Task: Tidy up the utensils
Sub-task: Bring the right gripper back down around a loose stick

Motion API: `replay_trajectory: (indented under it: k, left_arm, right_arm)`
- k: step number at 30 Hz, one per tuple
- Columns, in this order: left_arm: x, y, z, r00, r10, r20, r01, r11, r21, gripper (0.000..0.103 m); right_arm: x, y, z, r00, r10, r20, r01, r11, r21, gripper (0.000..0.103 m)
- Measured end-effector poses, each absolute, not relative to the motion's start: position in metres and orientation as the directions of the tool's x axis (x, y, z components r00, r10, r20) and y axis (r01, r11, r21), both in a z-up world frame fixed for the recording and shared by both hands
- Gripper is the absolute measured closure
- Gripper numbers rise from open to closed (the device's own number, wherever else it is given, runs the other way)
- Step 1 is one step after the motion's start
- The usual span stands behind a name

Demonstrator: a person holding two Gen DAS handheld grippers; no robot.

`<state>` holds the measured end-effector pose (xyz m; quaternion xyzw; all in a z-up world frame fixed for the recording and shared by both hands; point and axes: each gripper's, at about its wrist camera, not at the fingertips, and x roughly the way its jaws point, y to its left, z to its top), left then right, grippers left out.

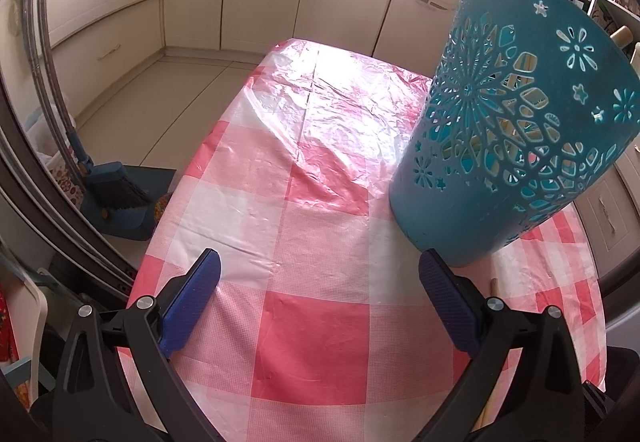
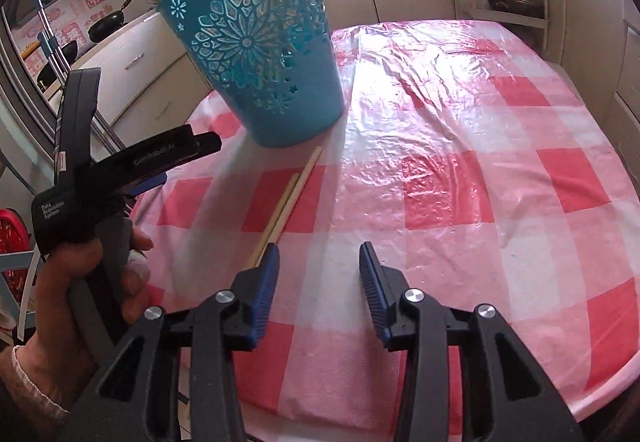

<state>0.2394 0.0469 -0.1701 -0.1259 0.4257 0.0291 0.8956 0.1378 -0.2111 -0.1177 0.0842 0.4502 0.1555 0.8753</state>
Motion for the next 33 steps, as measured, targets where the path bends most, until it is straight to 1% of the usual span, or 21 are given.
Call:
replay_trajectory:
  k: [7, 13, 16, 18, 19, 20, 22, 27, 29, 31, 33]
  left_arm:
    - [0.239, 0.048, -0.17, 0.636, -0.055, -0.77, -0.159, 0.967, -0.2, 0.008]
    - [0.239, 0.047, -0.17, 0.635, -0.054, -0.77, -0.159, 0.967, -0.199, 0.008]
    - [0.239, 0.047, -0.17, 0.636, -0.056, -0.77, -0.159, 0.967, -0.201, 0.008]
    - [0.239, 0.047, -0.17, 0.636, -0.056, -0.769, -0.159, 0.966, -0.203, 0.008]
    - [0.24, 0.047, -0.17, 0.636, -0.056, -0.769, -0.16, 0.966, -0.202, 0.008]
    - [0.24, 0.047, -0.17, 0.636, -0.055, -0.77, -0.159, 0.967, -0.2, 0.008]
    - [0.24, 0.047, -0.17, 0.635, -0.053, -0.771, -0.159, 0.967, -0.198, 0.008]
    - [0.237, 0.042, -0.168, 0.643, -0.076, -0.762, -0.129, 0.97, -0.206, 0.008]
    - [0.228, 0.036, -0.163, 0.648, -0.144, -0.748, -0.068, 0.967, -0.245, 0.008]
    - [0.215, 0.022, -0.159, 0.641, -0.214, -0.737, 0.003, 0.961, -0.277, 0.008]
    - [0.204, 0.0, -0.156, 0.618, -0.233, -0.75, 0.082, 0.969, -0.233, 0.008]
  right_arm:
    - [0.147, -0.2, -0.119, 0.55, 0.353, -0.757, -0.204, 0.935, 0.289, 0.062]
    - [0.163, -0.185, -0.12, 0.581, 0.301, -0.756, -0.207, 0.953, 0.221, 0.062]
    - [0.167, -0.177, -0.12, 0.589, 0.264, -0.764, -0.243, 0.959, 0.145, 0.069]
    - [0.167, -0.176, -0.121, 0.59, 0.252, -0.768, -0.276, 0.956, 0.101, 0.078]
    - [0.167, -0.177, -0.121, 0.587, 0.253, -0.769, -0.295, 0.952, 0.088, 0.081]
    - [0.167, -0.18, -0.121, 0.581, 0.257, -0.772, -0.315, 0.946, 0.078, 0.086]
    - [0.167, -0.185, -0.121, 0.566, 0.262, -0.782, -0.355, 0.933, 0.055, 0.092]
    - [0.163, -0.2, -0.12, 0.529, 0.271, -0.804, -0.486, 0.873, -0.025, 0.093]
    - [0.165, -0.213, -0.119, 0.522, 0.248, -0.816, -0.494, 0.868, -0.052, 0.093]
    - [0.168, -0.232, -0.119, 0.518, 0.248, -0.818, -0.472, 0.881, -0.032, 0.093]
    - [0.171, -0.25, -0.12, 0.518, 0.266, -0.813, -0.429, 0.903, 0.023, 0.093]
